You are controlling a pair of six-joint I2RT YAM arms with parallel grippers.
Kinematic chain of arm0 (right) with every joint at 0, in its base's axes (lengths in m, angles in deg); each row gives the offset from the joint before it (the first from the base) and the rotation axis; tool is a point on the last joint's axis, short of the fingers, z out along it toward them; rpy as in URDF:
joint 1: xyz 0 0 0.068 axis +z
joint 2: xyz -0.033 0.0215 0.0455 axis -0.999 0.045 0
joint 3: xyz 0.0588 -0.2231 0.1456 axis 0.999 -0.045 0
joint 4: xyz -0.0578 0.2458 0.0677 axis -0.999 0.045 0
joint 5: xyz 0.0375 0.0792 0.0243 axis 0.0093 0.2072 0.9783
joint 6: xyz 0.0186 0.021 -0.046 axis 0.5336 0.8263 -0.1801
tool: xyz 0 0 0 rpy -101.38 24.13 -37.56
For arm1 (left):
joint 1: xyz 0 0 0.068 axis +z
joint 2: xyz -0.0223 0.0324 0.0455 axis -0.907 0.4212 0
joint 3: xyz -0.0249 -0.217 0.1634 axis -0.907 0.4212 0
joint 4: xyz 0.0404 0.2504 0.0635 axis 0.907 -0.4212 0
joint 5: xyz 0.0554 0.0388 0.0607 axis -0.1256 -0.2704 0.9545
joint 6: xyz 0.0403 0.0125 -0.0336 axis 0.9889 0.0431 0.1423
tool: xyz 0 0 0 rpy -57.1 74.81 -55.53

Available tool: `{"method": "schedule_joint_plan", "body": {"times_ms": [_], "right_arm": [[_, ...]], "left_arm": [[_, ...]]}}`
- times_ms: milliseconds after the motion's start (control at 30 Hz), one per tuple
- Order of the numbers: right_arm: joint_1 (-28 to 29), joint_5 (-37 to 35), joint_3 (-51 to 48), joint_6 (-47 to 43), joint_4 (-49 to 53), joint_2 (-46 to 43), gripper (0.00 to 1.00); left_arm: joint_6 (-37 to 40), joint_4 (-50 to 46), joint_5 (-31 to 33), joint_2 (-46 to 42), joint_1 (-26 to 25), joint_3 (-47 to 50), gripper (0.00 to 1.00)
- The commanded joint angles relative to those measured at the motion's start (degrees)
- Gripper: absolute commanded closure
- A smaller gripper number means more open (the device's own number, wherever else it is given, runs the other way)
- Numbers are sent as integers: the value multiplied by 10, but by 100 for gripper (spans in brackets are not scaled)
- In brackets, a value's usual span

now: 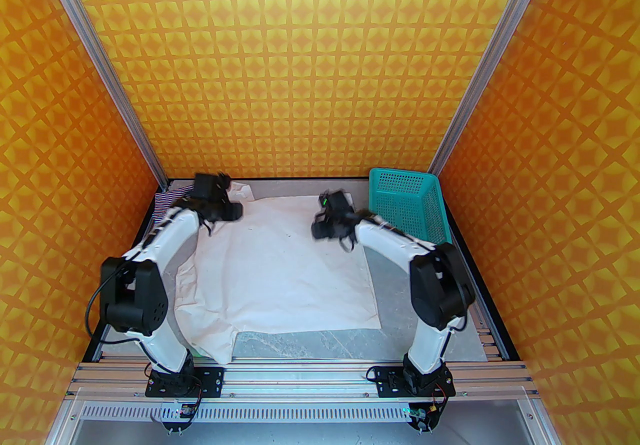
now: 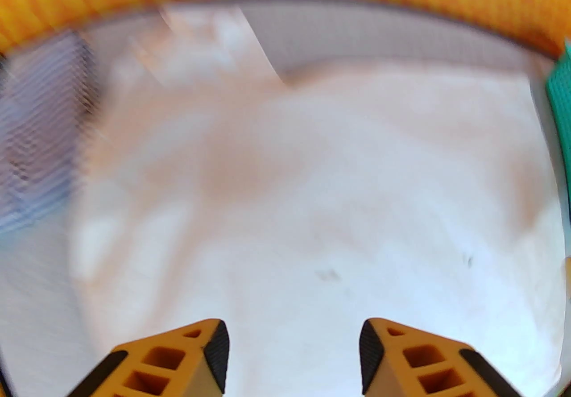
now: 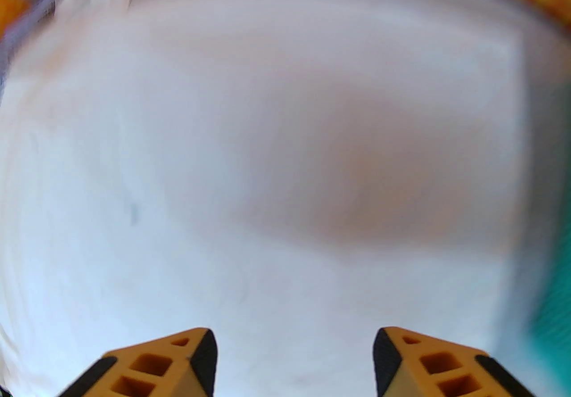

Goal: Fold and stack the mixed laundry pile

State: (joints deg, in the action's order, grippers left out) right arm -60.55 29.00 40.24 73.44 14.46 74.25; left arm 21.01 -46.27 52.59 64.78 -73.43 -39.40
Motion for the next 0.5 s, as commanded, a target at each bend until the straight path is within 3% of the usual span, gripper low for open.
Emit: {"method": "schedule_joint_plan", "body": {"times_ms": [0, 233, 467], "right_arm": [[-19, -29, 2, 31, -12, 39, 41], [-62, -29, 58, 50, 40, 118, 44], [-96, 13, 123, 76, 88, 166, 46]], "left_arm": [[-27, 45, -33, 66, 5, 15, 53], [-38, 61, -74, 172, -2, -61, 55], [-39, 6, -100, 300, -3, -226, 56]]}}
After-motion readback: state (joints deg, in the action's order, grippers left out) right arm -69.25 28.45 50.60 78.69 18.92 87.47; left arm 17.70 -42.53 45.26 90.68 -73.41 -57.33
